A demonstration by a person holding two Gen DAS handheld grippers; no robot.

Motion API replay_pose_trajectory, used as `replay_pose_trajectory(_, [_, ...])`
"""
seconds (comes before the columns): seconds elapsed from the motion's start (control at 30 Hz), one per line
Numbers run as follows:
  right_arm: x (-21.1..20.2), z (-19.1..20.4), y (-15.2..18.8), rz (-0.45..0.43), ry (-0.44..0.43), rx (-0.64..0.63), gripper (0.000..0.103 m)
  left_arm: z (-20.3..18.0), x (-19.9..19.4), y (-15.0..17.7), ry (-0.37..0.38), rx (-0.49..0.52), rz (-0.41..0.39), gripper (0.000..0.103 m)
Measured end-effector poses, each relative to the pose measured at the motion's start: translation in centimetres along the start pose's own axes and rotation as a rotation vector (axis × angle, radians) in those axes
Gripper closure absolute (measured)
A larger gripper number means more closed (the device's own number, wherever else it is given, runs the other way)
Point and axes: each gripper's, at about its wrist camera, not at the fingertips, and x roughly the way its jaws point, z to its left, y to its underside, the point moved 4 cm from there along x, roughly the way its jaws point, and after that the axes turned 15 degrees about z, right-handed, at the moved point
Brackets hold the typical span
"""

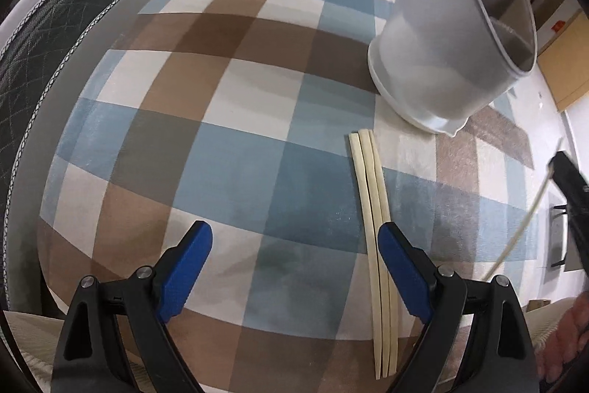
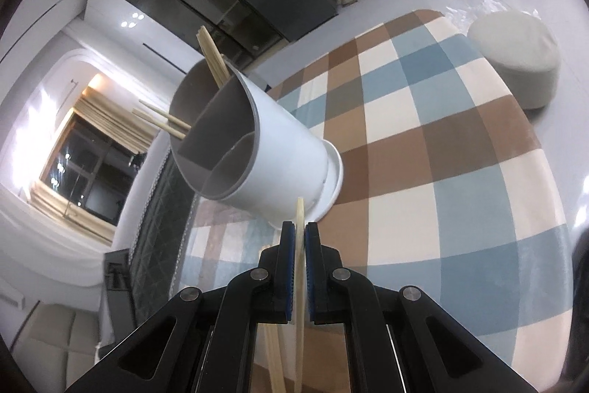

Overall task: Organize utensils
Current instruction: 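Pinch a chopstick with the left gripper while the right gripper holds its chopstick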

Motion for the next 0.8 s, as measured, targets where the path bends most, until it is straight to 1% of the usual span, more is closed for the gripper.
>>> replay_pose_trajectory(0.1, [-0.2, -0.2, -0.1, -0.009, -0.007, -0.012, 0.098, -0.7, 0.6, 0.0, -0.039, 0.016, 0.007, 0.016])
replay_pose_trajectory(0.17, [-0.3, -0.3, -0.1, -0.011, 0.008, -0.023, 0.098, -1.2, 1.1, 0.1, -0.065, 0.032, 0.014, 0.016])
replay_pose_trajectory(0.3, [-0.5, -0.5, -0.3, -0.020, -0.002, -0.028, 0.098, -1.5, 1.8, 0.0, -0.086, 0.035, 0.037, 0.016])
replay_pose_trajectory(0.43, [-0.8, -0.6, -0.5, -0.029, 0.000, -0.030, 0.098, -1.4, 1.6, -0.2, -0.108, 0.023, 0.032, 0.016])
replay_pose_trajectory(0.7, [-0.7, -0.7, -0.7, -0.025, -0.011, -0.025, 0.098, 0.2, 1.6, -0.4, -0.067, -0.041, 0.062, 0.016])
replay_pose_trajectory(0.8, [-0.6, -0.6, -0.8, -0.022, -0.010, -0.025, 0.098, 0.1, 1.6, -0.4, -0.079, -0.031, 0.058, 0.017])
